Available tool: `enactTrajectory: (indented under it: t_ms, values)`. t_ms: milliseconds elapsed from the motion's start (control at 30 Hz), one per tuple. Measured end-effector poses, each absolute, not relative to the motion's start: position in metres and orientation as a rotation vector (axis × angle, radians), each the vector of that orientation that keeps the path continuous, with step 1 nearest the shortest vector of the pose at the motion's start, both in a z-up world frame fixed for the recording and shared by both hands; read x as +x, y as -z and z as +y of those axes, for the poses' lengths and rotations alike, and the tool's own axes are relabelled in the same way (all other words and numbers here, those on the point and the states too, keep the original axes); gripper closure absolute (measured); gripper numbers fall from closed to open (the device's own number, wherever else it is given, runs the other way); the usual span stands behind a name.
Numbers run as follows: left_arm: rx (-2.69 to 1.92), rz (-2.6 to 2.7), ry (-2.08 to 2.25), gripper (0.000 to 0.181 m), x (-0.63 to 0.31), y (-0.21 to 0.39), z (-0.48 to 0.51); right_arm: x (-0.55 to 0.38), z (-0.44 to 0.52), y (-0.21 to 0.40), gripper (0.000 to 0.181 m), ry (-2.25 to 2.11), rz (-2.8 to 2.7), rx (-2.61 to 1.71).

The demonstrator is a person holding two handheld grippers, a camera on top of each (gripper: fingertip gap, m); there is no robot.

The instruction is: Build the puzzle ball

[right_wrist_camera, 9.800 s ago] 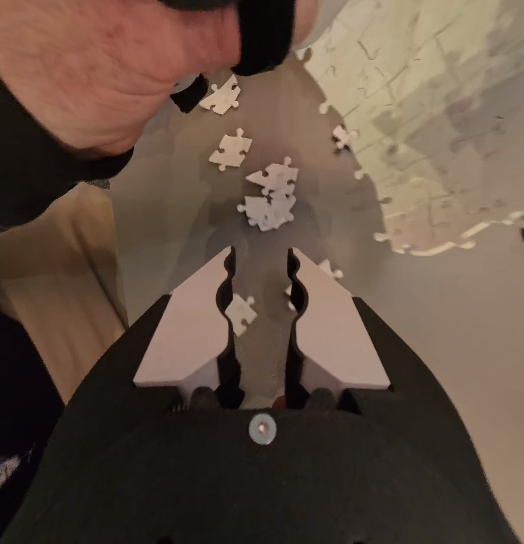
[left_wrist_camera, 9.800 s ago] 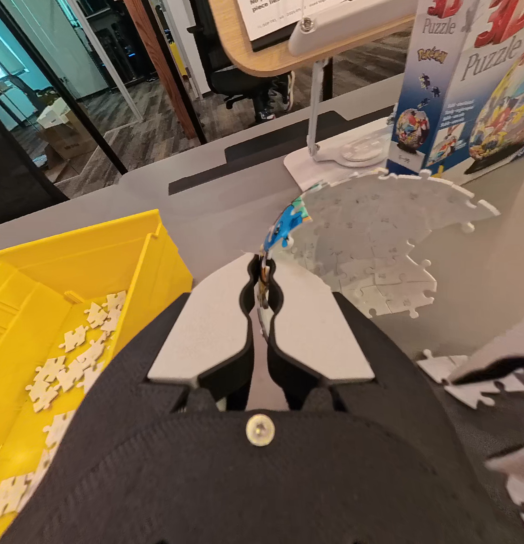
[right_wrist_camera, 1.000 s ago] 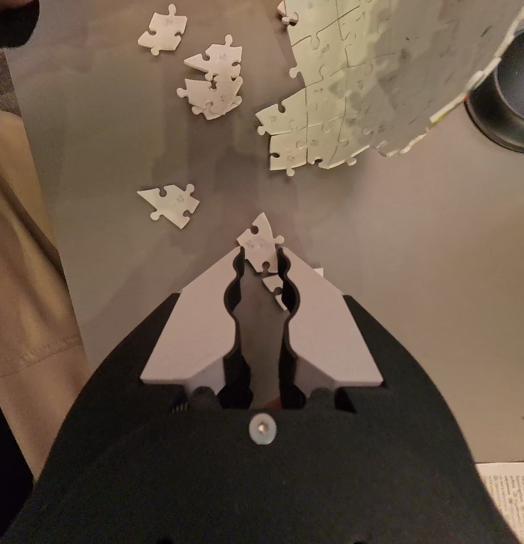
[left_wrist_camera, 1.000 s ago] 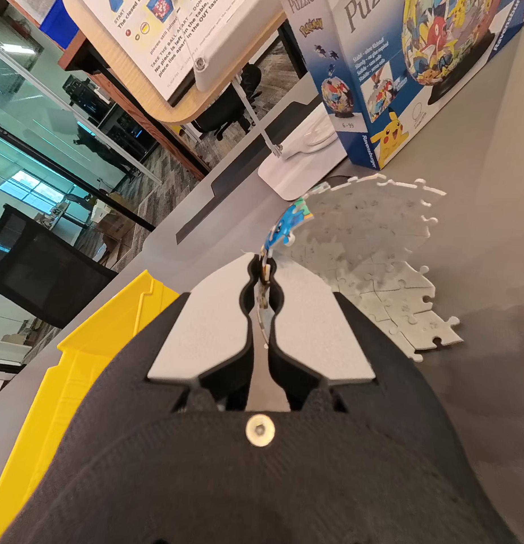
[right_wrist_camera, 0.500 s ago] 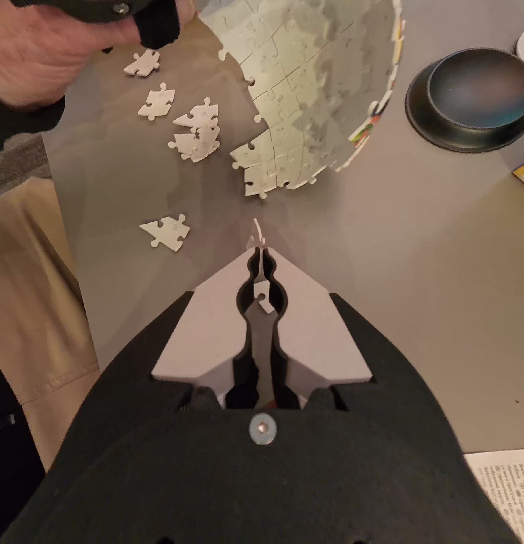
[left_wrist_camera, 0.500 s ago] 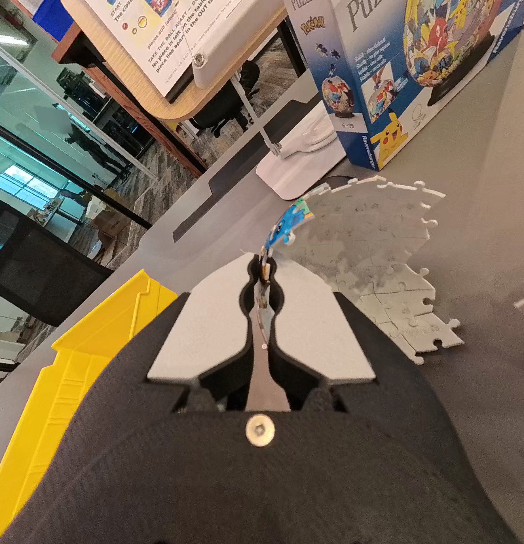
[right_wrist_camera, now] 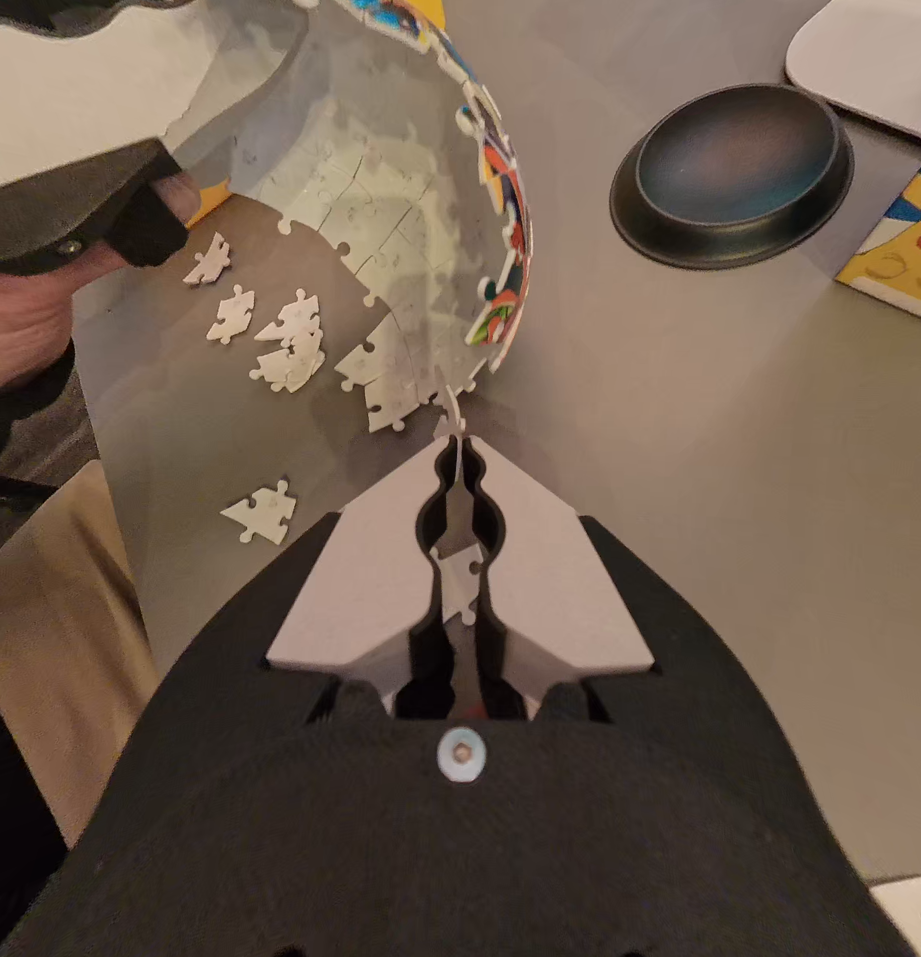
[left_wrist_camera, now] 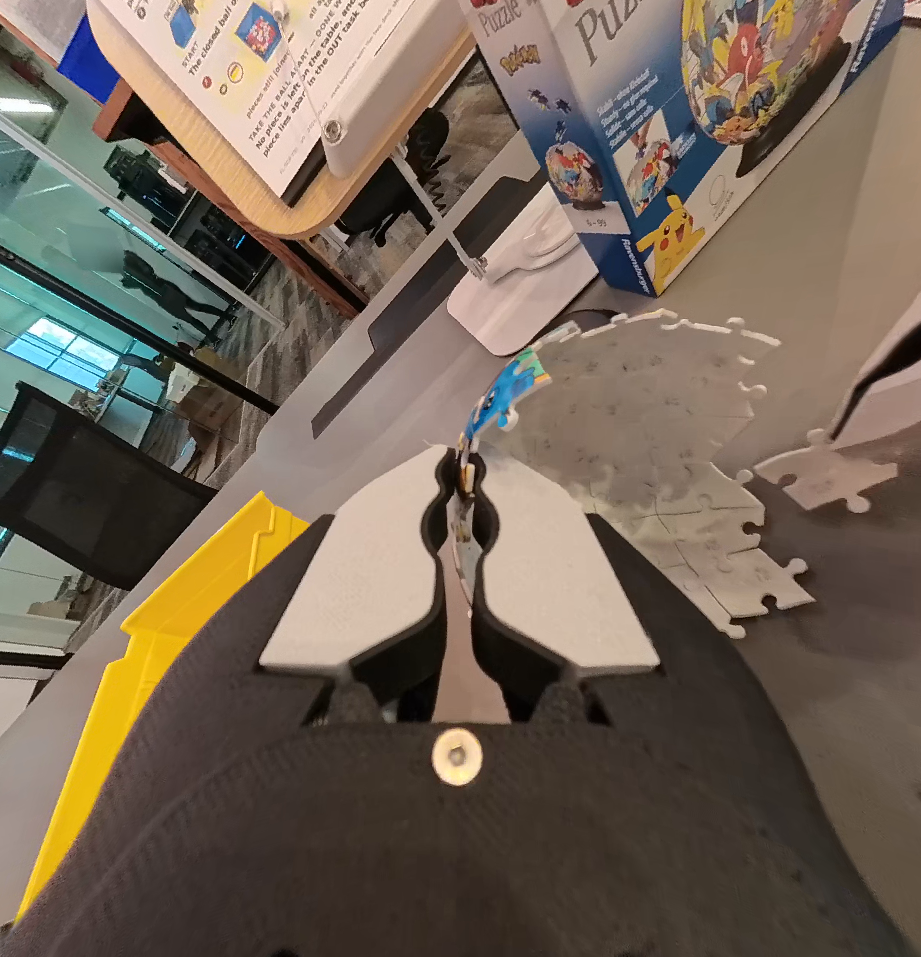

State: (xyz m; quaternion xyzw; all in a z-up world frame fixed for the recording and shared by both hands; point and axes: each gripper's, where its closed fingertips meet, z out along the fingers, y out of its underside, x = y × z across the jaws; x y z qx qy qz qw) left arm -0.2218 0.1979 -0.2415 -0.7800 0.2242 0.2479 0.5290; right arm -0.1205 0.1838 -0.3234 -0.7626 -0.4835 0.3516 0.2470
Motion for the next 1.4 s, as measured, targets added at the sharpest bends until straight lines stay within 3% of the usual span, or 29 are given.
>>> enactTrajectory:
  t_ms: [1400]
  values:
    - [-1.813,0.628,-0.686,0.178,-0.207,0.237,0.199,-0.128,0.199,0.328,0.181,-0.99,-1.101,-2.188]
